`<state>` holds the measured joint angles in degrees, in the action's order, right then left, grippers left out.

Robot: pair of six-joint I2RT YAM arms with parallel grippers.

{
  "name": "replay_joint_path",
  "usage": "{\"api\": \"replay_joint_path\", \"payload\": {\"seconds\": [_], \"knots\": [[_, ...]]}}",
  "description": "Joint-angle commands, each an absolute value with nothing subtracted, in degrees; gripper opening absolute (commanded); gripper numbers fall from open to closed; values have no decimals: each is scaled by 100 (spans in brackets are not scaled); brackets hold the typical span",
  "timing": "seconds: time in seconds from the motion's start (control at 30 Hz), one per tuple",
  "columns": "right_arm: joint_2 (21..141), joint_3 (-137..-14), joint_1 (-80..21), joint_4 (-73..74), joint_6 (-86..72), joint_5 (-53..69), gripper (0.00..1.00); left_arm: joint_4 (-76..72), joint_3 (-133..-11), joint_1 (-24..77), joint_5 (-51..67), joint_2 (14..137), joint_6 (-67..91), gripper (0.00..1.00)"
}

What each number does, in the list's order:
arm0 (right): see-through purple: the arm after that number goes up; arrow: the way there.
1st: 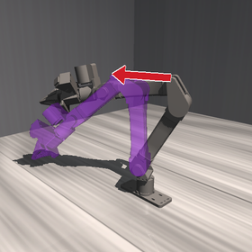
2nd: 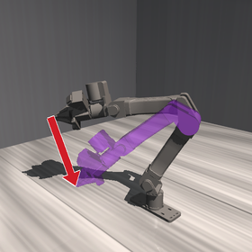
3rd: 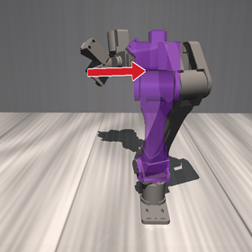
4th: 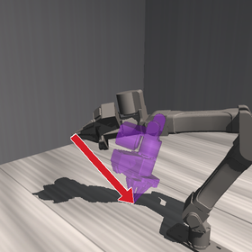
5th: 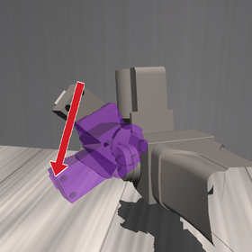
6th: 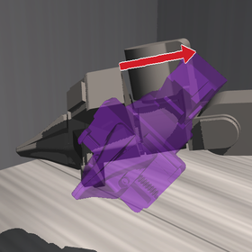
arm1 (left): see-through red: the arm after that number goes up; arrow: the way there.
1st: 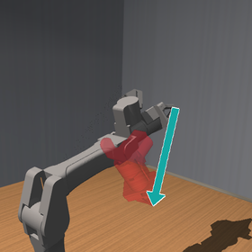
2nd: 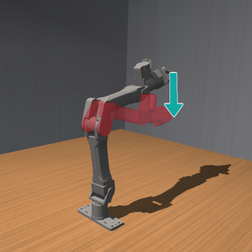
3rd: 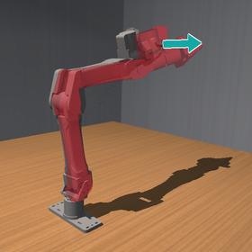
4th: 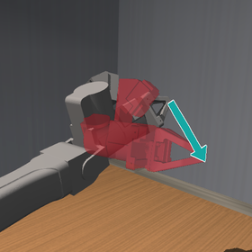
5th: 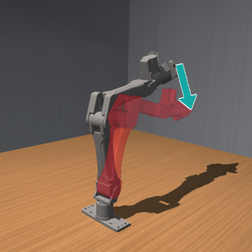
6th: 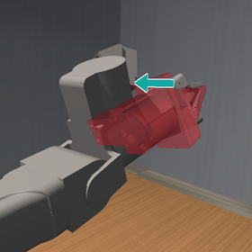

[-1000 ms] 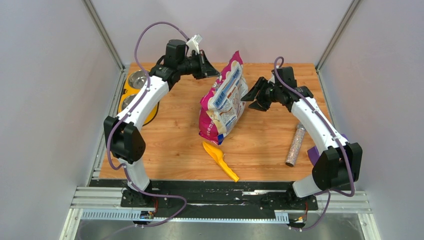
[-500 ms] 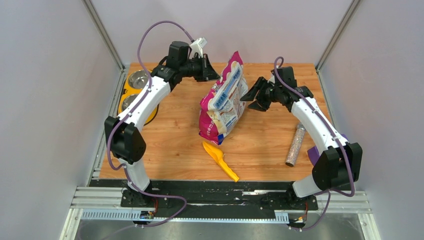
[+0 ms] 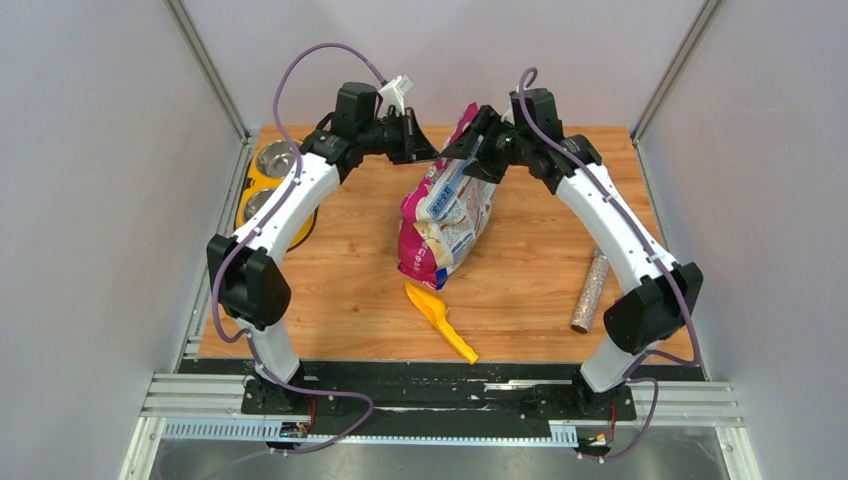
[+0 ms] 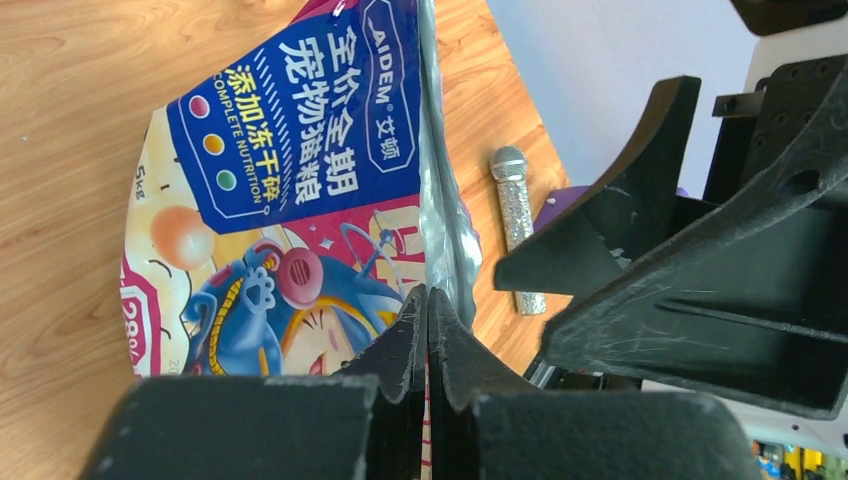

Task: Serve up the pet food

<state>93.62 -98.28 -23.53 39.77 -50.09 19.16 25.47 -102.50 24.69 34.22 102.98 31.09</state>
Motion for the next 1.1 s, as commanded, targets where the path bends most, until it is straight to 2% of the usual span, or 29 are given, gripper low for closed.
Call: {"api": "replay_joint_path", "payload": {"seconds": [0.0, 0.3, 0.57, 0.7, 0.77, 0.87, 1.07], "knots": [[9849, -10732, -2609, 4455, -5113, 950, 60, 2620, -10417, 2575, 3650, 9954, 3331, 0], [10281, -11496, -2751, 5010, -5140, 43, 47, 2609, -10387, 2575, 3809, 9950, 3222, 0], [10265, -11465, -2751, 4974, -5119, -193, 44, 2663, -10480, 2575, 3853, 10006, 3144, 0], [10334, -11445, -2751, 4982, -5062, -198, 32, 2690, -10496, 2575, 3928, 10022, 3106, 0], [10332, -11422, -2751, 4979, -5050, -167, 24, 2719, -10515, 2575, 4020, 10054, 3079, 10], [10319, -11408, -2766, 4977, -5031, -98, 2, 2733, -10513, 2576, 4032, 10102, 3024, 19], [9982, -10672, -2778, 4093, -4915, 644, 0, 2750, -10611, 2575, 4042, 10289, 3043, 24]]}}
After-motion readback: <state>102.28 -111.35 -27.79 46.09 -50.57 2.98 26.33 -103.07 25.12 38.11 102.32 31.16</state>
